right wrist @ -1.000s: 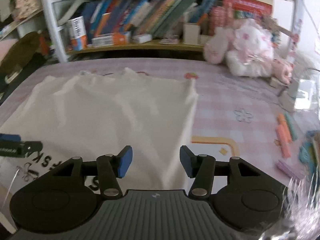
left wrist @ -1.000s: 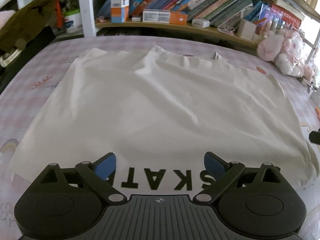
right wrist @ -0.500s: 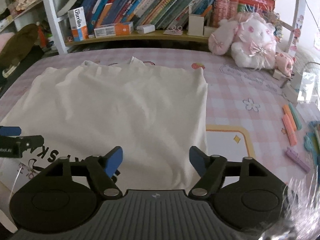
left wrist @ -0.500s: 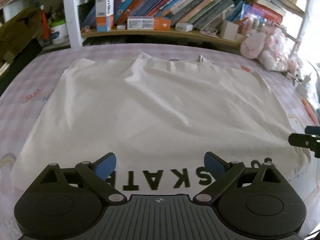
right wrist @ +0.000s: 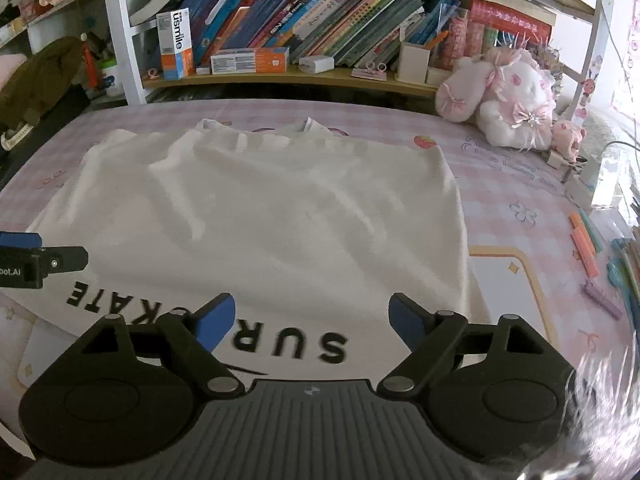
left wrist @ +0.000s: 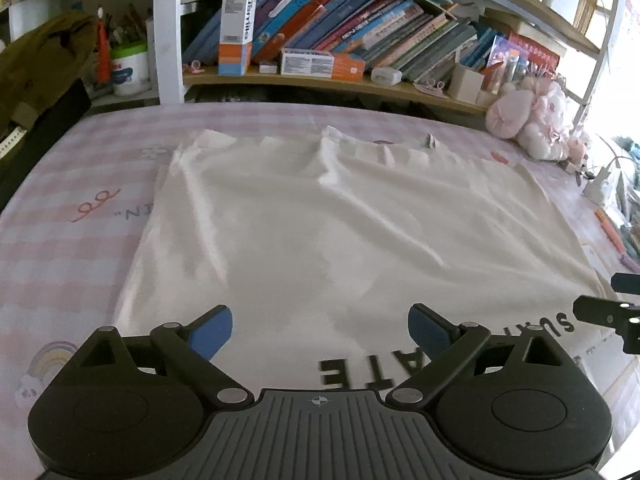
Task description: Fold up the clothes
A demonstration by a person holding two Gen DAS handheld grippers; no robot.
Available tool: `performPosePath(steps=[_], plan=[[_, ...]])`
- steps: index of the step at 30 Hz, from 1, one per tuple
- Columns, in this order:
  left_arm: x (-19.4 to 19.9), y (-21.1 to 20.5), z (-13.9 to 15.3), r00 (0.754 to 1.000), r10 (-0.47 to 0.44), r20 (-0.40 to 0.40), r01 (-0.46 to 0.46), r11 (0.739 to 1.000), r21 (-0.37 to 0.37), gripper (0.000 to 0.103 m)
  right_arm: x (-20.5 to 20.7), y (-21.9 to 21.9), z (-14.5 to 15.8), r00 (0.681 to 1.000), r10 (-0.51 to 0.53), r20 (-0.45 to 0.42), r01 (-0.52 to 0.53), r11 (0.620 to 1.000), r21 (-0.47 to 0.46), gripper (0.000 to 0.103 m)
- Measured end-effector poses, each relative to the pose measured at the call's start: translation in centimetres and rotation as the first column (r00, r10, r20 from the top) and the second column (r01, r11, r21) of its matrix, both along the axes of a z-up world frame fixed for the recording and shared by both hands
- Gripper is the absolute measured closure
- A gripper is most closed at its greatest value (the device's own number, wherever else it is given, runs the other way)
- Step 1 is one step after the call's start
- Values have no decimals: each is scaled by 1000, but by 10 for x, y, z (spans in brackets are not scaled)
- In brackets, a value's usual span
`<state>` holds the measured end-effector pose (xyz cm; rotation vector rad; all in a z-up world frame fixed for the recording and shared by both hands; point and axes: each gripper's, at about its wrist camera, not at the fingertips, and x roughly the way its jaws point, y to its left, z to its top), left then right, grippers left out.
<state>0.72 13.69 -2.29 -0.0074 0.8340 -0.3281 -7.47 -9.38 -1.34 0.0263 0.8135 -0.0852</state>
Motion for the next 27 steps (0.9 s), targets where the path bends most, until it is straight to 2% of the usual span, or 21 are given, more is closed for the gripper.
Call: performPosePath(steps=[7,10,14,19,23,27], plan=[[10,29,-10,997,-60,-48,58,997,-41,6,-2,41,1,1000,-14,-3,14,999,-31,19],[15,42,-18,994,-72,-87,66,995,-68,6,-1,59,1,1000,-1,-9,1,999,-52,19],[16,60,-22,992,-86,-96,74,990,-122,6,2,82,2,999,31,-15,-32,996,-88,19],[17,79,-22,994,-74,-85,57,981,-184,6,13,110,5,993,120,-15,-121,981,-150,19],[19,101,-24,995,-25,-102,0,971,-239,6,25,136,5,976,218,-28,-220,959,-177,19],[19,129,-29,991,13,-132,-61,929,-365,6,40,164,1,941,333,-58,-337,922,-189,19]])
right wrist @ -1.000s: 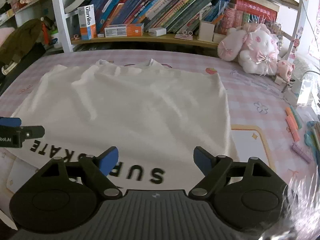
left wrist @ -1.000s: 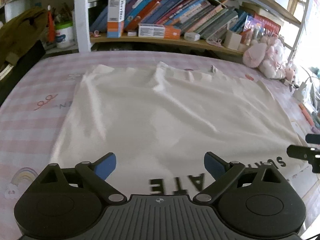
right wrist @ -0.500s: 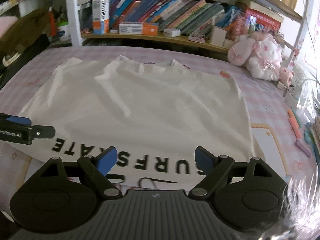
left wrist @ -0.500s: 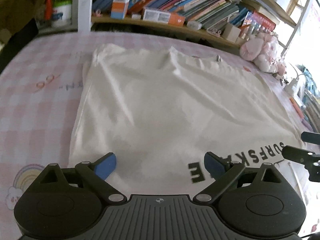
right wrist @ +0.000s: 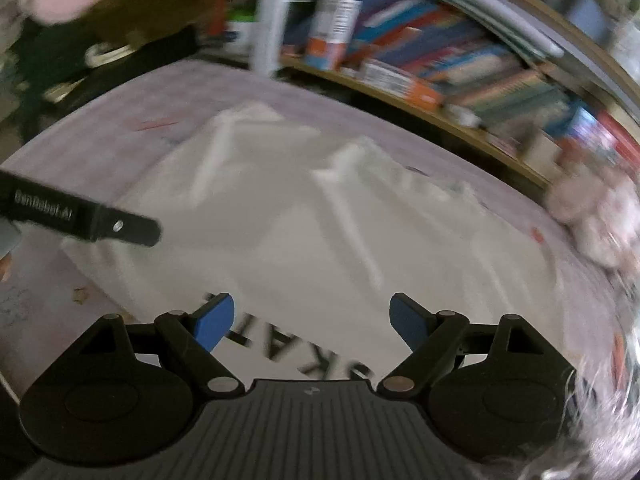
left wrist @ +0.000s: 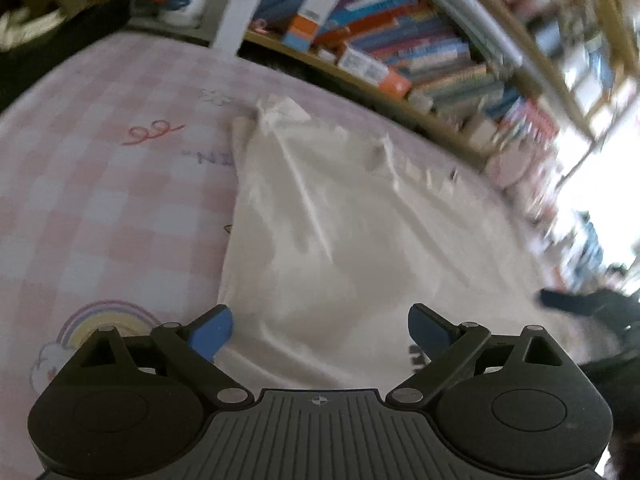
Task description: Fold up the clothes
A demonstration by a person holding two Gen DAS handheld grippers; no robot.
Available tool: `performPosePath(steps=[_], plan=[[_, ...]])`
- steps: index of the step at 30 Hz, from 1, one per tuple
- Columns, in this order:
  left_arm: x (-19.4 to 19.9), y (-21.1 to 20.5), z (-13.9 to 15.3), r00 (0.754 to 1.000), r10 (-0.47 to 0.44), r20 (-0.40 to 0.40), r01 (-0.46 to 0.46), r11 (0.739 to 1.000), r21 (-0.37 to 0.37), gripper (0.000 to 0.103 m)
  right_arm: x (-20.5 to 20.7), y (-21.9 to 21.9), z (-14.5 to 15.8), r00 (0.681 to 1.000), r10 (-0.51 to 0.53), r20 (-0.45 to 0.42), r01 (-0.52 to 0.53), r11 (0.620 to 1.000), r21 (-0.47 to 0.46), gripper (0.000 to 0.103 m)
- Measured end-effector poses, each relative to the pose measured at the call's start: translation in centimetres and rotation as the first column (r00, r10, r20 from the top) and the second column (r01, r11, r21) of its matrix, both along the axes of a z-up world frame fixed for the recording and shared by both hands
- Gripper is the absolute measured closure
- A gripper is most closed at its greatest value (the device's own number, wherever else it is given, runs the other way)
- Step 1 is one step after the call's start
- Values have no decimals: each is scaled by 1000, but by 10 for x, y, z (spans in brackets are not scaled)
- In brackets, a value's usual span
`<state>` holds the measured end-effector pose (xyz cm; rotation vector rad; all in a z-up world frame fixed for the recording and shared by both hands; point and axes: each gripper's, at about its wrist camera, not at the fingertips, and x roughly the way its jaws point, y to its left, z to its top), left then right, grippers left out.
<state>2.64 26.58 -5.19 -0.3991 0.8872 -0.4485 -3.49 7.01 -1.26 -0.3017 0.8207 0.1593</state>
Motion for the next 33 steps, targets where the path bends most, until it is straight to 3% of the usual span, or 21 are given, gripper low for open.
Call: performPosePath(steps=[3,5,8,10,12,14,16,18,19,22,23,24,26,29,33], plan=[[1,22,-5,996,74,-57,-80,991,-109,7,11,23,-3,995,98,-21,-98,995,-8,19],[3,42,-13,982,141,-123,-164,964,-208,7,18,41,-6,985,168,-37,-168,986,-9,19],[3,71,-27,949,218,-229,-293,880,-373,7,26,68,-10,959,275,-66,-276,961,-5,19],[2,84,-35,926,244,-289,-356,822,-445,7,30,84,-13,934,345,-87,-346,938,2,20],[1,92,-40,912,253,-321,-389,780,-490,7,30,99,-17,902,417,-114,-419,908,6,22],[0,96,-43,904,256,-342,-408,757,-510,7,29,113,-21,857,492,-151,-495,869,20,27],[0,98,-45,897,253,-363,-419,748,-515,7,28,125,-24,813,552,-183,-556,830,33,36],[1,97,-46,894,243,-376,-421,744,-519,7,30,133,-28,790,581,-198,-587,809,31,53],[2,96,-47,893,236,-383,-419,744,-520,7,30,137,-30,784,587,-205,-594,804,28,55],[5,94,-49,892,207,-403,-408,752,-518,7,36,141,-35,792,574,-207,-583,812,25,58],[5,95,-50,892,198,-407,-403,757,-514,7,38,140,-35,797,570,-201,-577,816,27,65],[5,94,-50,891,189,-412,-398,762,-511,7,40,139,-33,806,561,-190,-567,824,27,82],[8,92,-50,891,169,-422,-387,769,-509,6,44,131,-26,830,533,-163,-533,845,45,98],[16,88,-50,888,129,-442,-375,759,-533,6,47,105,-2,883,457,-107,-438,884,166,98],[27,74,-55,880,71,-469,-372,717,-589,6,48,83,19,912,400,-87,-367,892,263,98]])
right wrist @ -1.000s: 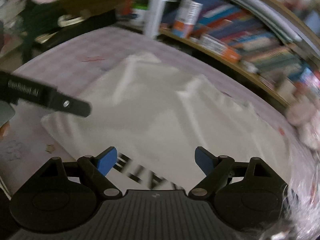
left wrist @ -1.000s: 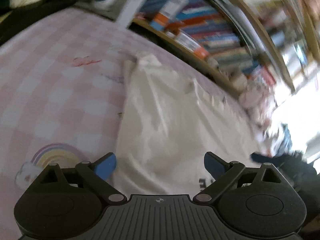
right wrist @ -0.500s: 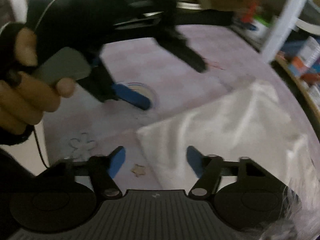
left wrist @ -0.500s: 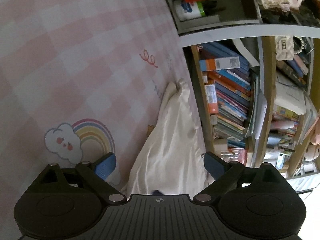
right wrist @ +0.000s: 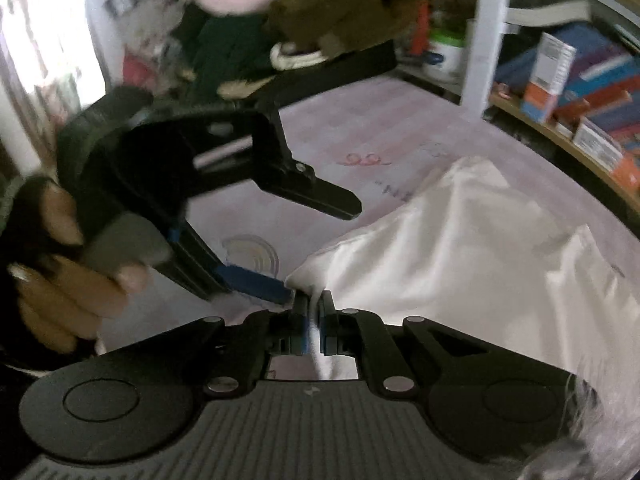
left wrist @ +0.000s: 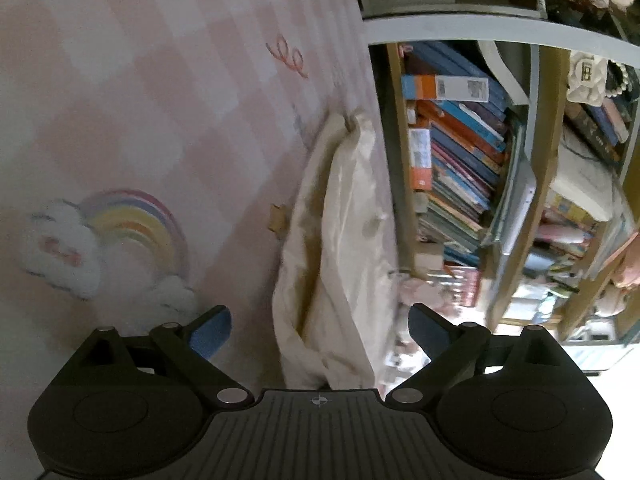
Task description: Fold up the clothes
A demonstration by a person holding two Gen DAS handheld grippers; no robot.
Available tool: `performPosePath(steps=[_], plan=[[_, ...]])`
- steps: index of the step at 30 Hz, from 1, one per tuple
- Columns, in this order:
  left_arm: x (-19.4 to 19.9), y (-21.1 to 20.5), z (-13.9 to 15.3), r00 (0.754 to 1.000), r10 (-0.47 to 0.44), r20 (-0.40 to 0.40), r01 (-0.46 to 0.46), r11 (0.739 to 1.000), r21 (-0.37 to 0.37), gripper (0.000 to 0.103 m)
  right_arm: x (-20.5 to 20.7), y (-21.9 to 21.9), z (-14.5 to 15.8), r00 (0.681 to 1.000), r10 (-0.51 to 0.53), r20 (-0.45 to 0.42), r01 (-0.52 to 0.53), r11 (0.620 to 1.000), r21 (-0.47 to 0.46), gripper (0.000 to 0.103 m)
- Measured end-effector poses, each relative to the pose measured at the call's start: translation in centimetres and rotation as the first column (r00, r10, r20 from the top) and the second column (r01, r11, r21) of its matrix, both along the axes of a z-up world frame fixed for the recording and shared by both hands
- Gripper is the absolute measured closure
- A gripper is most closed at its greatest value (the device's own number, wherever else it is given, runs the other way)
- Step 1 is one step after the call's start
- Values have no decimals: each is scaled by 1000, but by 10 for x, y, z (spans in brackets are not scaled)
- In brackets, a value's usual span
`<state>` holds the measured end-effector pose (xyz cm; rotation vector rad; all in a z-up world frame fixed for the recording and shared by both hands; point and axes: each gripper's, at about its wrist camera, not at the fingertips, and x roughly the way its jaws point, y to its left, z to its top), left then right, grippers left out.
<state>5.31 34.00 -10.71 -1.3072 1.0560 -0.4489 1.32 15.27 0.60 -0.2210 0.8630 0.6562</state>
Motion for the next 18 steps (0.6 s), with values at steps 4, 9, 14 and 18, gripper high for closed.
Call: performPosePath(steps=[4,9,14,18], plan=[[9,-19,-2,999,-34,-15,33,998,-48,7,4,-8,7,998,-51,-37,53,997,58,98],[12,-28,-1,999,-38,-16,37,997,-65,8,2,-16,8,996,-57,-75,63,995,79,93],[12,-28,1,999,-41,-12,40,997,-68,8,-7,-25,14,996,-70,-62,75,993,90,61],[13,-29,2,999,-43,-9,42,997,-64,8,-7,-41,17,990,-120,-68,126,987,95,51]])
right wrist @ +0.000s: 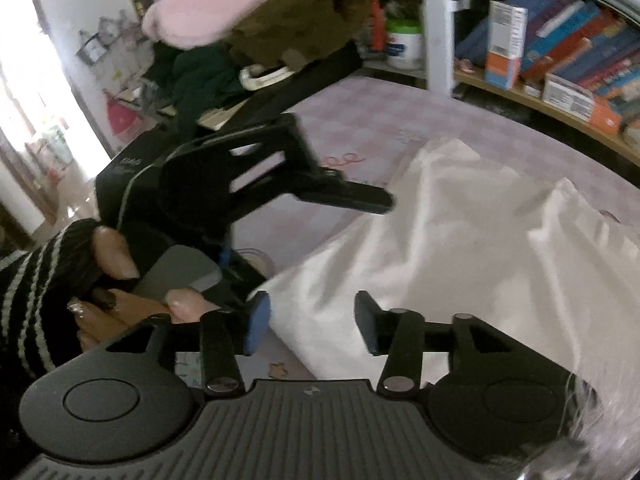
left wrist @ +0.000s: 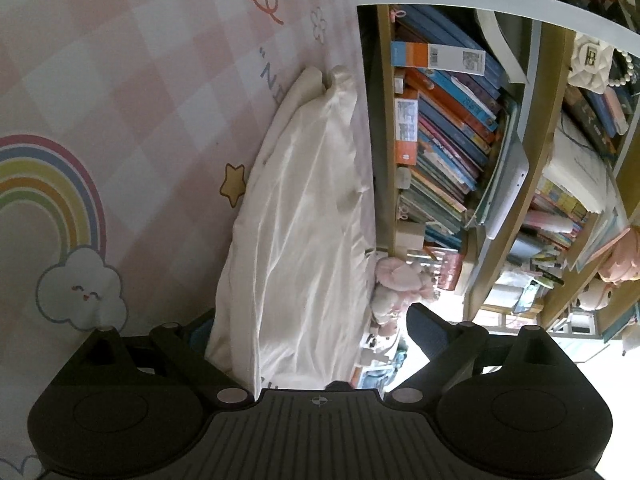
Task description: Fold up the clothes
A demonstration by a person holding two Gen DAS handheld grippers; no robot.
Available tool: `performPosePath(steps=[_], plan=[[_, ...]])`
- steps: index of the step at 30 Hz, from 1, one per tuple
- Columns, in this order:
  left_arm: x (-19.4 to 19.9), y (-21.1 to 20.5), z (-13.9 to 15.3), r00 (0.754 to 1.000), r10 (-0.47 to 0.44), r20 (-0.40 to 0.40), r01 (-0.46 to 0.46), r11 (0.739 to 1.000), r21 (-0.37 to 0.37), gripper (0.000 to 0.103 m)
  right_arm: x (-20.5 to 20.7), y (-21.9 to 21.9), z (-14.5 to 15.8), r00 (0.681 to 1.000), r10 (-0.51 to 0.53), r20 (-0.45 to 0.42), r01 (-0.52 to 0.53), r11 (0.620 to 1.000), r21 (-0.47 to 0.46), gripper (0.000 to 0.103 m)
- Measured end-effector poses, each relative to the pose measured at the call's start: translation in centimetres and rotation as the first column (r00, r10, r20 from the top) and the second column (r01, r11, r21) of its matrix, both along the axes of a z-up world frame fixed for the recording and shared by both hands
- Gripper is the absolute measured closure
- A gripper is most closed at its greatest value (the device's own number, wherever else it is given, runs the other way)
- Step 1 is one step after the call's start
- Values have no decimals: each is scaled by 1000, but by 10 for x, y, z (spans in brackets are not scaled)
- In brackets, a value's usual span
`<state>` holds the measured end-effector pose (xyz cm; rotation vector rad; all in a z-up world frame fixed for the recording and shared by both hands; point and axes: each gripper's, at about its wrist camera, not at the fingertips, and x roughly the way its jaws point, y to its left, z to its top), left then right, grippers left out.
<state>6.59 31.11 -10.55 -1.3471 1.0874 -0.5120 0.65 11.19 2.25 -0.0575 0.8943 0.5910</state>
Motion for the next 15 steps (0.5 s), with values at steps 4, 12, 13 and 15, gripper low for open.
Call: performPosePath(steps=[4,12,13,15], plan=[[0,-1,1,1000,-2,3,2,1000,7,8,2,-26,5,996,-89,-7,89,996,14,40],[-1,-2,1,1000,-7,12,7,1000,24,9,24,-93,9,930,-364,-45,364,931,4,18],[-1,-2,1,1000,-8,13,7,1000,26,9,28,-98,7,916,-399,-50,398,917,-26,18],[-1,-2,1,1000,-10,15,9,1000,29,9,38,-108,4,889,-455,-56,450,890,-77,16]])
